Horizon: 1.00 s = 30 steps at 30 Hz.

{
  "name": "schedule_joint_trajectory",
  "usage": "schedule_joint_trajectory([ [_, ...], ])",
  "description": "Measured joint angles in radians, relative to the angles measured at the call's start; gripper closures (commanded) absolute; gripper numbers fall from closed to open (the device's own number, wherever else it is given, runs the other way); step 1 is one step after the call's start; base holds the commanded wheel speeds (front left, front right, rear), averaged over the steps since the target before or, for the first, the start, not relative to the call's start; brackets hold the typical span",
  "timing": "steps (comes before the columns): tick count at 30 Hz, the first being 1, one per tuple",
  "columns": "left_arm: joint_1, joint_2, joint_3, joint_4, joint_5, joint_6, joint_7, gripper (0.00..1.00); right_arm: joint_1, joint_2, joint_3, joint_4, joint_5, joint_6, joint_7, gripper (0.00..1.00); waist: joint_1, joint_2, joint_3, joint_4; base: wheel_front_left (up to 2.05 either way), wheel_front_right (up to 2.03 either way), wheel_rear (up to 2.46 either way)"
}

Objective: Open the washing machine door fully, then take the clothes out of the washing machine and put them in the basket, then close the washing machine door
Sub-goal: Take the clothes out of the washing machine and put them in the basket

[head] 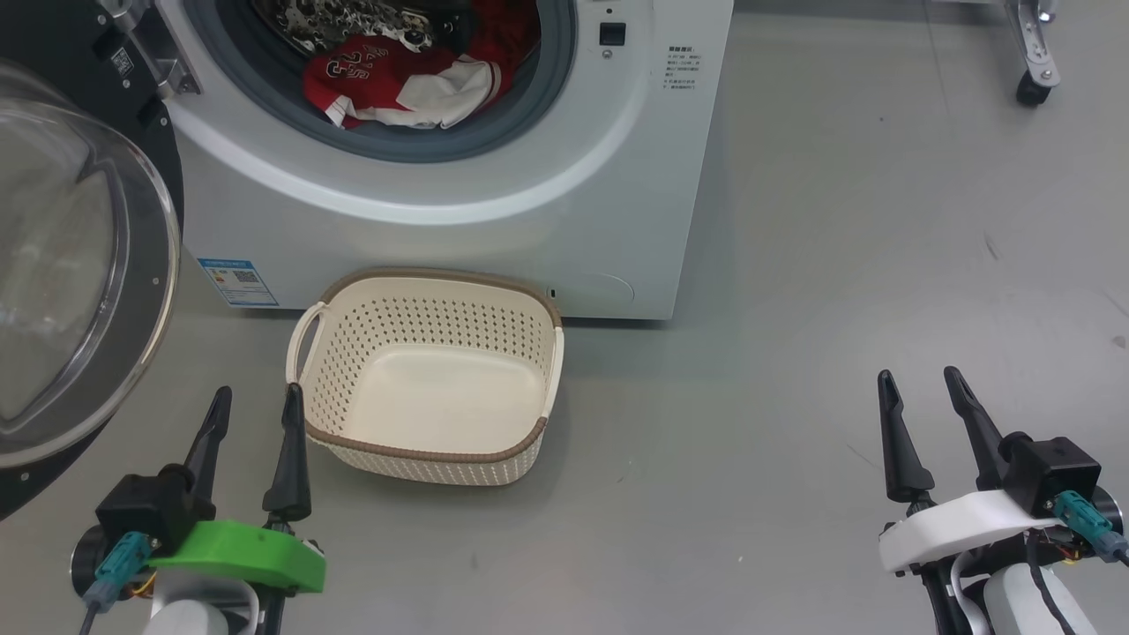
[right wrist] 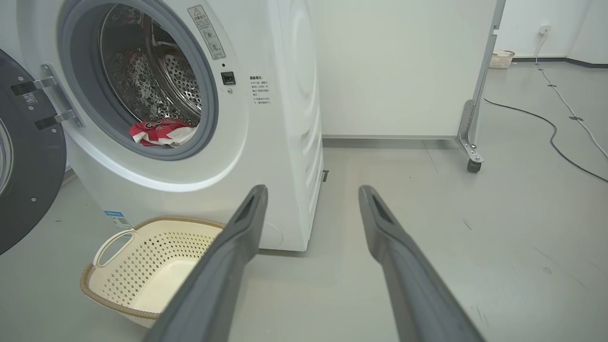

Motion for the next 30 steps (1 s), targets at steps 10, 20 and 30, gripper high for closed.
schedule_joint_trajectory([
  [10,0.01,0.0,0.0,-0.017,0.005,0.0,0.0,0.0,0.003,0.0,-0.001,0.005,0.0,0.001,0.0,0.0,0.0,0.0,-0.006,0.007,1.23,-1.23,0.0],
  [20,0.01,0.0,-0.005,-0.026,0.013,0.0,0.0,0.0,0.003,0.003,-0.001,0.007,0.0,0.001,0.0,0.0,0.0,0.0,-0.006,0.007,1.06,-1.06,0.0],
  [30,0.014,0.0,-0.008,-0.03,0.02,0.0,0.0,0.0,0.003,0.007,-0.001,0.009,0.0,0.004,0.0,0.0,0.0,0.0,-0.006,0.005,0.73,-0.73,0.0],
])
